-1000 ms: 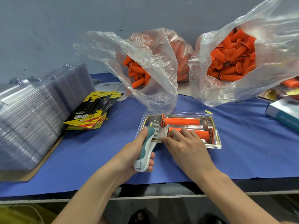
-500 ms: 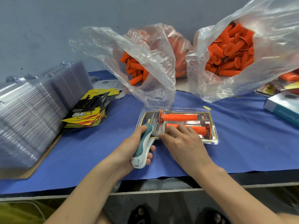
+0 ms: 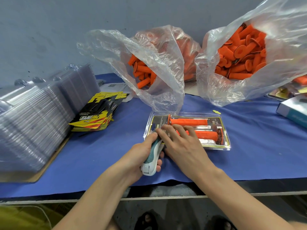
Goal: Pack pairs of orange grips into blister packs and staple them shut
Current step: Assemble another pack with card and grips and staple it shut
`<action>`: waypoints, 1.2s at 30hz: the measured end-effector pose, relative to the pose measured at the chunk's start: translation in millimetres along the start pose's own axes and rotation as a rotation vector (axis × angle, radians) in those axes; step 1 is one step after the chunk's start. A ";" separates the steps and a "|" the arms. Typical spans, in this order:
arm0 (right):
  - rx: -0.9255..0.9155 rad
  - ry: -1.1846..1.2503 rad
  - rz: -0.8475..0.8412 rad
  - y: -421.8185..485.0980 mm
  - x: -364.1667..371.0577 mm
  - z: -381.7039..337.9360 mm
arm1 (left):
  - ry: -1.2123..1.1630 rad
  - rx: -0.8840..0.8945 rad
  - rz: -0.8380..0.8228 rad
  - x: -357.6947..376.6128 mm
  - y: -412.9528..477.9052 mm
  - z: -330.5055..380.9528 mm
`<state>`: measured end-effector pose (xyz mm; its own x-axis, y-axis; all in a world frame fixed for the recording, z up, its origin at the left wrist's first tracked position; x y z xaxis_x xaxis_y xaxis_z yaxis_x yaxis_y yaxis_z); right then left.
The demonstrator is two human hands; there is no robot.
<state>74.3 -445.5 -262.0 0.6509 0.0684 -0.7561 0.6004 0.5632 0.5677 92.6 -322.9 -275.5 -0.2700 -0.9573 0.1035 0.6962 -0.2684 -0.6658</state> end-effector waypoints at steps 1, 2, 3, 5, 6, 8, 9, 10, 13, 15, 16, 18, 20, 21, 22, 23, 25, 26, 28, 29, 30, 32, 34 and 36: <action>-0.009 0.011 0.004 3.8 -0.7 -0.5 | -0.004 0.001 -0.001 0.2 -0.2 -0.6; -0.017 0.024 0.007 7.8 -1.6 -1.0 | -0.008 0.001 -0.003 0.4 -0.3 -1.1; -0.026 0.036 0.003 10.8 -2.3 -1.2 | -0.011 -0.001 -0.006 0.5 -0.6 -1.2; -0.044 0.055 -0.010 14.3 -2.3 -1.5 | -0.013 -0.013 -0.014 0.0 -1.0 -0.8; -0.052 0.062 -0.014 14.9 -2.5 -1.1 | -0.016 -0.021 -0.021 -0.1 -1.0 -0.4; -0.065 0.072 -0.028 15.8 -3.1 -1.0 | -0.018 -0.032 -0.031 -0.7 -1.1 -0.6; -0.067 0.073 -0.031 15.6 -3.2 -1.0 | -0.021 -0.034 -0.034 -0.7 -1.2 -0.7; -0.067 0.073 -0.030 15.2 -3.0 -1.0 | -0.026 -0.037 -0.037 -0.5 -1.2 -1.0; -0.044 0.062 -0.028 12.1 -1.7 -2.0 | -0.029 -0.043 -0.057 0.8 -1.6 -1.4; -0.012 0.050 -0.032 11.0 -0.9 -1.8 | -0.020 -0.049 -0.074 3.3 -2.5 0.8; 0.009 0.045 -0.032 10.7 -0.5 -0.9 | -0.013 -0.054 -0.087 4.7 -3.2 2.1; 0.043 0.027 -0.036 9.5 0.8 0.8 | 0.000 -0.067 -0.112 5.3 -5.4 3.7; 0.058 0.005 -0.049 7.6 3.0 2.5 | 0.018 -0.097 -0.133 -0.5 -8.5 2.4; 0.059 0.000 -0.049 6.3 3.9 3.4 | 0.032 -0.117 -0.144 -6.3 -10.8 0.7; 0.059 0.004 -0.046 5.2 4.5 3.4 | 0.057 -0.133 -0.147 -13.9 -13.7 -1.3; 0.059 0.006 -0.040 4.5 4.8 3.0 | 0.094 -0.142 -0.128 -23.9 -16.8 -3.2; 0.056 0.000 -0.017 4.0 4.2 2.6 | 0.160 -0.137 0.005 -47.3 -22.8 -5.5; 0.060 0.001 -0.001 4.1 3.3 3.0 | 0.181 -0.122 0.118 -59.5 -25.2 -5.8; 0.059 0.003 0.024 3.8 1.9 3.3 | 0.252 -0.059 0.392 -81.1 -28.3 -4.0; 0.055 0.000 0.033 3.7 1.3 3.5 | 0.323 -0.005 0.537 -89.0 -29.5 -0.5; 0.052 0.000 0.037 3.6 0.4 3.2 | 0.408 0.064 0.676 -94.1 -30.7 4.4; 0.041 0.012 0.045 3.1 -1.6 2.9 | 0.604 0.190 0.914 -98.5 -30.4 13.6; 0.027 0.036 0.050 2.1 -5.0 2.3 | 0.744 0.256 1.074 -97.2 -27.4 21.4; 0.007 0.073 0.050 1.0 -8.0 0.2 | 0.845 0.281 1.159 -95.1 -21.3 28.3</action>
<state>69.8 -445.7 -255.3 0.6448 0.1562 -0.7482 0.5712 0.5519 0.6075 122.2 -229.2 -250.2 0.2873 -0.3268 -0.9004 0.8684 0.4855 0.1009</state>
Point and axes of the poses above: each hand's wrist, its own y-axis towards the middle knuckle, its own x-axis out of the palm, z = x × y, the point moved 5 cm from there along y, towards the middle knuckle, and after that the axes turned 15 degrees about -x, right-handed, at the moved point
